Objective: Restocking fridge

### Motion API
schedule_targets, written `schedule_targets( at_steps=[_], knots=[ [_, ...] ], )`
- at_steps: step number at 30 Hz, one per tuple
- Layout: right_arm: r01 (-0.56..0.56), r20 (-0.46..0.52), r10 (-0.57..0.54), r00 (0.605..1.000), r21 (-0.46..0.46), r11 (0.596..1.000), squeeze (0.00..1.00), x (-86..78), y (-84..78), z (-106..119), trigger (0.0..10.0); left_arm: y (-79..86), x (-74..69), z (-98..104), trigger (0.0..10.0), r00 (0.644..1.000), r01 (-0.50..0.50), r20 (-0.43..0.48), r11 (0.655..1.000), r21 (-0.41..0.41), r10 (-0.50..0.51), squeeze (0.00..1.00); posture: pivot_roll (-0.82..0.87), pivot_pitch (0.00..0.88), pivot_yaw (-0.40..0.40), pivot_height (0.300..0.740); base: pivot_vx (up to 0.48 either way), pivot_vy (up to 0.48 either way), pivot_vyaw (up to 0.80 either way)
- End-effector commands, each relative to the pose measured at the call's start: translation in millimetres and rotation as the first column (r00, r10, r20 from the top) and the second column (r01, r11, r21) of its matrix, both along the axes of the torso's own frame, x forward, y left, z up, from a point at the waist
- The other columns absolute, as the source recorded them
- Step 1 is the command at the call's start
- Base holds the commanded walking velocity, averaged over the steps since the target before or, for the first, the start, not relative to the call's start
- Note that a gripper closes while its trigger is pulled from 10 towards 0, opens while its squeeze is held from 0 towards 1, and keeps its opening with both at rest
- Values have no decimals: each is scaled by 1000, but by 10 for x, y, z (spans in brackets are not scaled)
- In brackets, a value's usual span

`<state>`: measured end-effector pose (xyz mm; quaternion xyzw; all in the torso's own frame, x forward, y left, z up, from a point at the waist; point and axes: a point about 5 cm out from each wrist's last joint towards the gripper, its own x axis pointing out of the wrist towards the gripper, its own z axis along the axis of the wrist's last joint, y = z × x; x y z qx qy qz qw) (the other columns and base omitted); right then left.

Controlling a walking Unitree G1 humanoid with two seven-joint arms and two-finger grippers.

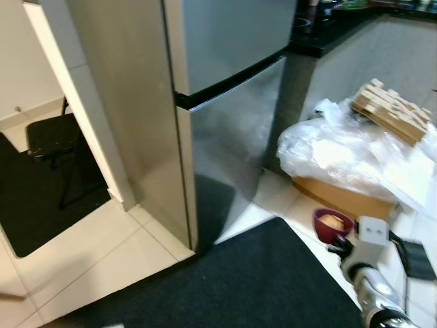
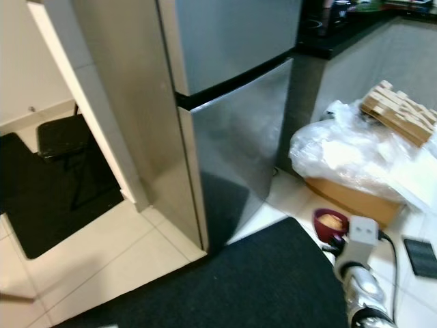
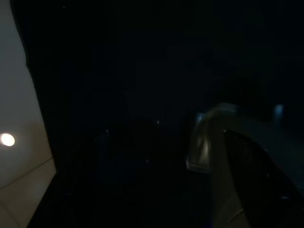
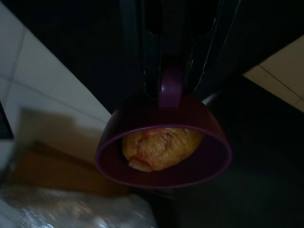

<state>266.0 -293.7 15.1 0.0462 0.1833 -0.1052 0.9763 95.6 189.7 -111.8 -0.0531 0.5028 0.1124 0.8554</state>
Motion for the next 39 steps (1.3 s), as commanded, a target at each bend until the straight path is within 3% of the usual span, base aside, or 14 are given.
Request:
schedule_targets(
  at_steps=[1,9,15,19,27,39],
  knots=[
    [-19,24,18,1000,11,1000,0,37,85,2,10000,18,-103,-25,10000,999,-11,-36,1000,-3,11,0,28,0,26,739,386,0,0],
    [-14,25,14,1000,10,1000,0,38,81,4,10000,14,-104,-26,10000,999,-13,-36,1000,-10,12,0,28,0,26,739,385,0,0],
    [-12,26,11,1000,9,1000,0,40,78,7,10000,0,-88,-21,10000,1000,-1,-18,999,-36,1,0,28,0,26,739,0,0,0],
    [-10,26,10,1000,8,1000,0,40,72,10,10000,-18,-73,-21,10000,997,71,-23,996,-50,-72,0,27,0,23,739,0,-333,0],
    [4,24,-4,1000,1,1000,0,32,24,24,10000,-26,-69,-19,10000,999,50,-10,996,-72,-51,0,27,0,23,739,0,-405,0],
    [18,24,-18,1000,-10,1000,0,22,-36,47,10000,-11,-67,-9,10000,1000,-12,21,997,-76,13,0,24,0,20,739,0,0,0]
  ],
)
